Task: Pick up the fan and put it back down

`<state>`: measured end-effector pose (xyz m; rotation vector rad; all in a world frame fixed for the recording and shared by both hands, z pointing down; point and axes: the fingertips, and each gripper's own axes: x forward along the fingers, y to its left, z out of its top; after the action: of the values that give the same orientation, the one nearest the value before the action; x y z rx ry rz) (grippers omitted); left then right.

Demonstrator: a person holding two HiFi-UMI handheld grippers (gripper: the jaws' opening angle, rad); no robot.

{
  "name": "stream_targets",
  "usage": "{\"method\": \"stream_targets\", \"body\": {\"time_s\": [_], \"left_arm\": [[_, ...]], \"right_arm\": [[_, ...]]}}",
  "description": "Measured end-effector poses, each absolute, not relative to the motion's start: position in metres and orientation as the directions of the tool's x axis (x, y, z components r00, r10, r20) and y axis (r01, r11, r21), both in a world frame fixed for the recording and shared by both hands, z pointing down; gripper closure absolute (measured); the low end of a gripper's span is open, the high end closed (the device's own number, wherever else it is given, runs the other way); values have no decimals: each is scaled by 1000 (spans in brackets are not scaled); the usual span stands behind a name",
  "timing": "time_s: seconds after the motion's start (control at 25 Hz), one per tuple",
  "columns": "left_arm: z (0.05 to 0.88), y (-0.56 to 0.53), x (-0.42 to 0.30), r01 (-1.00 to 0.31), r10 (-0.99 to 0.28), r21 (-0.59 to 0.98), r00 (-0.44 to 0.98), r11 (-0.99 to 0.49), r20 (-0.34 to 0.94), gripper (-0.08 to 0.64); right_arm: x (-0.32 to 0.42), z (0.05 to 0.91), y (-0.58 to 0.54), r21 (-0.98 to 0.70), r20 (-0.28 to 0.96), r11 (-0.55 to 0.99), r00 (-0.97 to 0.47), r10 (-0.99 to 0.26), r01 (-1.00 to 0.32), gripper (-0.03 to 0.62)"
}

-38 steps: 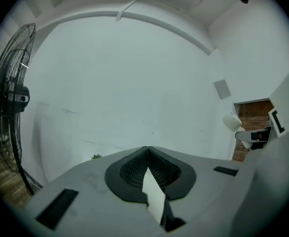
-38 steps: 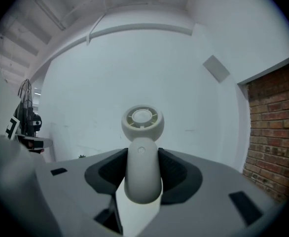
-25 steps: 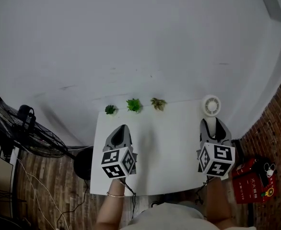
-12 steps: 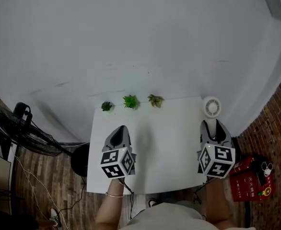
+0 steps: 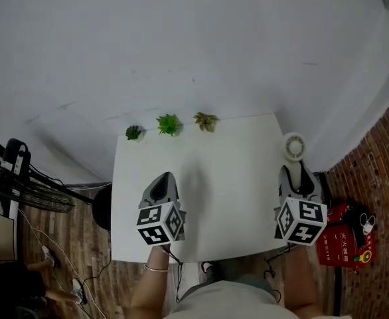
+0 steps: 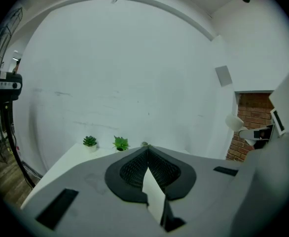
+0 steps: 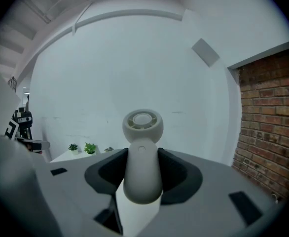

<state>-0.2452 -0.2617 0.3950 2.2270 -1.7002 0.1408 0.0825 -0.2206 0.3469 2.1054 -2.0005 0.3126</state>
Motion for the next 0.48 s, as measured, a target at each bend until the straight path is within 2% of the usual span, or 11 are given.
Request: {"method": "stream_targets", "body": {"time_s": [0.48], "left_arm": [[459, -277, -215, -951, -864, 217, 294, -221, 409, 548]], "right_arm": [[110, 425, -234, -20, 459, -33, 20, -888, -999, 404]]}}
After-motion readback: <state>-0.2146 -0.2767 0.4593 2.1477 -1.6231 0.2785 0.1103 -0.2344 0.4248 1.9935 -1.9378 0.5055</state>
